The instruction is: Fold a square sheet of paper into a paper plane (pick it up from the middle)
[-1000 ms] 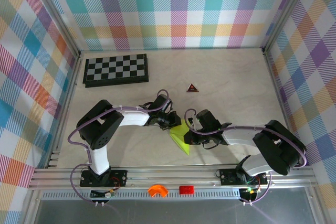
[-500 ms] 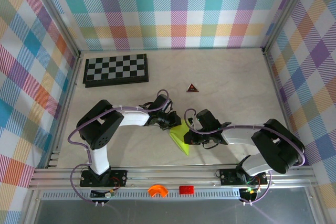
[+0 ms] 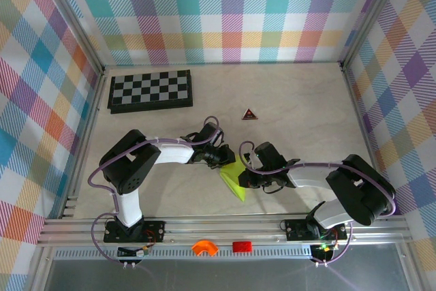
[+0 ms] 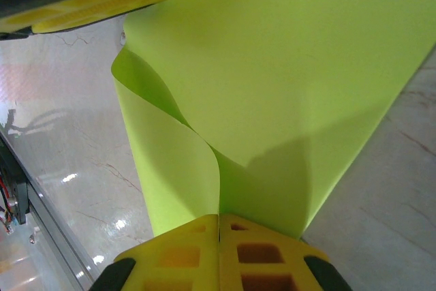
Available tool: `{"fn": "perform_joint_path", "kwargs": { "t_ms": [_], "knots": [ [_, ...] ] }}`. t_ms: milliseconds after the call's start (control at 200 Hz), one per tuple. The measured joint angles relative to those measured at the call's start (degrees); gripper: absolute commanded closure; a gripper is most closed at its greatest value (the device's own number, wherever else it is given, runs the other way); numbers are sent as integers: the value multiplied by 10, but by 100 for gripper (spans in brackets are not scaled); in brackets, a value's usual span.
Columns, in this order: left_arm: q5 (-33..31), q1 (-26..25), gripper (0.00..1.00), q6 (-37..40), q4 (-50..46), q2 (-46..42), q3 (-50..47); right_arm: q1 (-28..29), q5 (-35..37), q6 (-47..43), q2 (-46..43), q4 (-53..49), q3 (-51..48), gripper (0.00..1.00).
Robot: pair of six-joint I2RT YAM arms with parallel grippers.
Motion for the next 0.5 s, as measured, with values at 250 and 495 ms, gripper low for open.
{"fn": "perform_joint_path", "kwargs": {
  "t_ms": [250, 495],
  "knots": [
    [2, 0, 83, 0, 0, 0, 0, 0, 0, 0, 0, 0, 0, 92],
    [-10, -2, 80, 4, -6, -9, 0, 0, -1, 0, 3, 6, 0, 92]
  ]
}}
